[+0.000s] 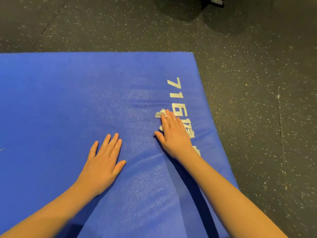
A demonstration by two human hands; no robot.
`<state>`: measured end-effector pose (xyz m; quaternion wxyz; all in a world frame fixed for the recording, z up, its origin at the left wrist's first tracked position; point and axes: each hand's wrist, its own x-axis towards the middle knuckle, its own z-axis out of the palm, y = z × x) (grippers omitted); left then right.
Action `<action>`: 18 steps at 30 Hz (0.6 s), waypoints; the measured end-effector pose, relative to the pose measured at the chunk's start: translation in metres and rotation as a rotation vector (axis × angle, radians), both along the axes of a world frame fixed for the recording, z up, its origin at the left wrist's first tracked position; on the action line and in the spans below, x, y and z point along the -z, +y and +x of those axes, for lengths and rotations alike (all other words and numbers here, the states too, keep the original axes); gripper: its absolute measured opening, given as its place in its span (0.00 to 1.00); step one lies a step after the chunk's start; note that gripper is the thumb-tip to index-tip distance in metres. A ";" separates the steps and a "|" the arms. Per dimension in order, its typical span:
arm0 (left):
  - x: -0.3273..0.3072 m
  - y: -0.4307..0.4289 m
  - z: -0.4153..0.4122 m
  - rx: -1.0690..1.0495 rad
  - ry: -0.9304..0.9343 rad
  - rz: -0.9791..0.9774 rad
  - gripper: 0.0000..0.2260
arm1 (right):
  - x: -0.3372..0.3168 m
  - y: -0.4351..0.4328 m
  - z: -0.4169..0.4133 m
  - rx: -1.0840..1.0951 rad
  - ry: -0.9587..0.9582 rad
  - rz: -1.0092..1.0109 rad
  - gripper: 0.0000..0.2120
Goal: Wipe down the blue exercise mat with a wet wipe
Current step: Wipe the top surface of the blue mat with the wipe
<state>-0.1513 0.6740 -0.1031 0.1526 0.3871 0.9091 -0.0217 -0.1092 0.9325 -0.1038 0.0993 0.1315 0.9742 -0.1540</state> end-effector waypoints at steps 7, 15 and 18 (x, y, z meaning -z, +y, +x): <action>-0.009 -0.013 0.028 0.025 -0.035 -0.011 0.33 | -0.013 -0.026 0.057 -0.058 0.037 -0.137 0.35; -0.016 -0.020 0.053 -0.008 -0.091 0.010 0.42 | -0.018 -0.016 0.073 -0.022 -0.121 0.005 0.34; -0.022 -0.021 0.067 -0.074 -0.179 0.038 0.48 | -0.027 -0.042 0.094 -0.083 -0.078 -0.136 0.36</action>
